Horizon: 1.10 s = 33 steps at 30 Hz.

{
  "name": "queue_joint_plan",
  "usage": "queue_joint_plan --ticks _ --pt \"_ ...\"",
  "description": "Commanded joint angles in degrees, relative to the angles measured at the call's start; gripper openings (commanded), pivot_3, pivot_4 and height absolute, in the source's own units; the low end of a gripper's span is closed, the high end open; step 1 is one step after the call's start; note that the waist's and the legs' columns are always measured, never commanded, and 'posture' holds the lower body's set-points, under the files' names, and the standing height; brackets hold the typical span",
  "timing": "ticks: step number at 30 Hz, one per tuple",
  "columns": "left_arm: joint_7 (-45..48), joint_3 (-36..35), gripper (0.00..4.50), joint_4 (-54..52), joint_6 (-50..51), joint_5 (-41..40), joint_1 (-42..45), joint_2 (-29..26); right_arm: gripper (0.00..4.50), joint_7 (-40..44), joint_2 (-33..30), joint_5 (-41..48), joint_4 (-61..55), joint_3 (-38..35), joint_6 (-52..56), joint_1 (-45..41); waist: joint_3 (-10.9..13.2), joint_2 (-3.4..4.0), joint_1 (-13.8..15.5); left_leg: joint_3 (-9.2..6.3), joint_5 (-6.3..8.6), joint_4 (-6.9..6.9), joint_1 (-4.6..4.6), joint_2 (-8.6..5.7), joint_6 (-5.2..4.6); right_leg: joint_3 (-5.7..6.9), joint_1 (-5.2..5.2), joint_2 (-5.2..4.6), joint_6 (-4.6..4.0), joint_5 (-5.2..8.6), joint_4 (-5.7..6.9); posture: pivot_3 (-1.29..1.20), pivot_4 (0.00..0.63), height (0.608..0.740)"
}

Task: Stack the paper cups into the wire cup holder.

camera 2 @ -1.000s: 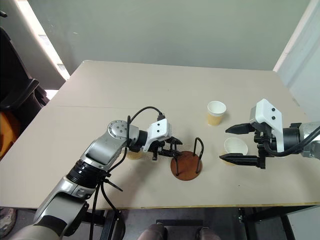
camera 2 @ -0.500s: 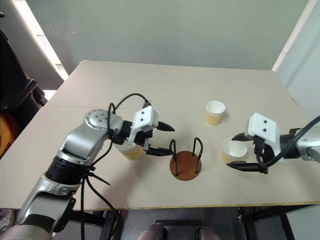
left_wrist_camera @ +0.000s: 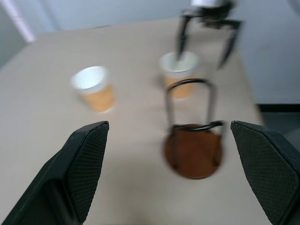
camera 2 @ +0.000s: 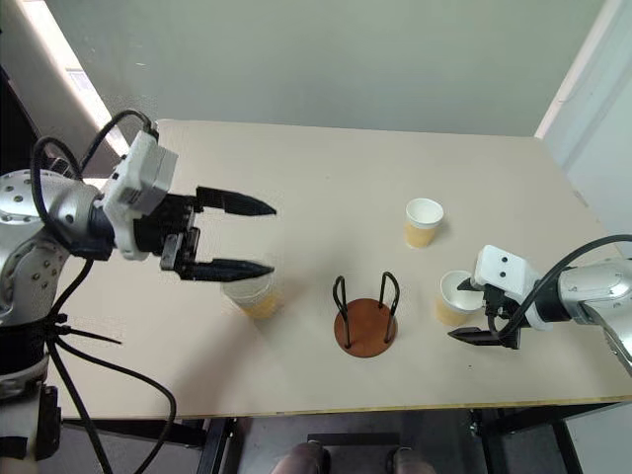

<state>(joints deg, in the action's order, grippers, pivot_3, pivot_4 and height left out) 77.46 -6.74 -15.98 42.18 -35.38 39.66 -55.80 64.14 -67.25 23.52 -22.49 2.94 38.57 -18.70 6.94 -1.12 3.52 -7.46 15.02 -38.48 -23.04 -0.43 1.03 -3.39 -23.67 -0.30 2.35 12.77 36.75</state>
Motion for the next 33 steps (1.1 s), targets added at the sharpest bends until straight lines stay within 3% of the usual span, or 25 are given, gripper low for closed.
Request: queue_joint_plan --ticks 1,4,11,15,25,28,33 --pt "0.3 -3.5 4.46 -3.0 1.9 -3.5 -1.7 -3.3 4.50 0.5 0.0 -2.3 1.1 1.0 -1.3 -0.8 0.0 0.00 0.0 0.00 0.00 0.00 0.00 0.02 0.01 0.01 -0.03 0.01 -0.03 0.01 0.07 0.00 0.150 0.740" --pt "-0.6 -4.4 4.46 -3.7 2.6 -5.4 -1.8 -4.5 4.50 0.6 0.6 -3.2 1.4 2.2 -1.6 -1.4 0.0 0.00 0.0 0.00 0.25 0.08 0.00 0.05 -0.42 0.03 -0.08 0.03 -0.14 -0.05 0.09 0.00 0.150 0.740" --pt "-3.5 -3.0 4.46 -5.8 3.0 -8.0 -1.1 -4.2 4.50 0.1 2.9 -6.0 3.3 4.7 -2.1 -3.8 0.0 0.05 -0.1 0.00 0.25 0.10 0.08 0.05 -0.43 0.05 -0.09 0.02 -0.28 -0.17 0.14 0.00 0.150 0.740" --pt "-4.0 -2.4 4.50 -5.8 2.8 -8.3 -1.6 -4.7 3.60 0.2 3.8 -7.6 4.1 5.6 -2.4 -4.7 0.0 0.05 -0.1 0.00 0.24 0.14 0.09 0.05 -0.41 0.05 -0.10 0.02 -0.32 -0.20 0.16 0.00 0.150 0.740" --pt "-4.2 -1.8 4.50 -5.0 1.6 -7.8 -1.8 -4.8 0.02 1.0 4.3 -8.6 4.2 5.6 -2.6 -5.4 0.0 0.05 -0.1 0.00 0.12 0.27 0.08 0.06 -0.14 0.05 -0.13 0.02 -0.32 -0.19 0.10 0.00 0.150 0.740" --pt "-4.1 -1.8 4.50 -4.7 1.3 -7.7 -1.6 -5.0 0.02 1.9 3.9 -7.8 3.6 4.6 -2.6 -5.9 0.0 0.05 -0.1 0.00 0.13 0.28 0.09 0.06 -0.16 0.04 -0.13 0.03 -0.32 -0.19 0.10 0.00 0.150 0.740" --pt "-3.7 -1.9 4.50 -3.6 0.3 -7.1 -1.7 -5.6 0.02 8.0 3.2 3.5 1.8 -3.3 0.7 -15.6 0.2 0.41 -0.4 0.07 0.12 0.29 -0.02 0.04 -0.14 -0.03 -0.28 0.03 -0.35 -0.21 0.15 0.00 0.150 0.740"
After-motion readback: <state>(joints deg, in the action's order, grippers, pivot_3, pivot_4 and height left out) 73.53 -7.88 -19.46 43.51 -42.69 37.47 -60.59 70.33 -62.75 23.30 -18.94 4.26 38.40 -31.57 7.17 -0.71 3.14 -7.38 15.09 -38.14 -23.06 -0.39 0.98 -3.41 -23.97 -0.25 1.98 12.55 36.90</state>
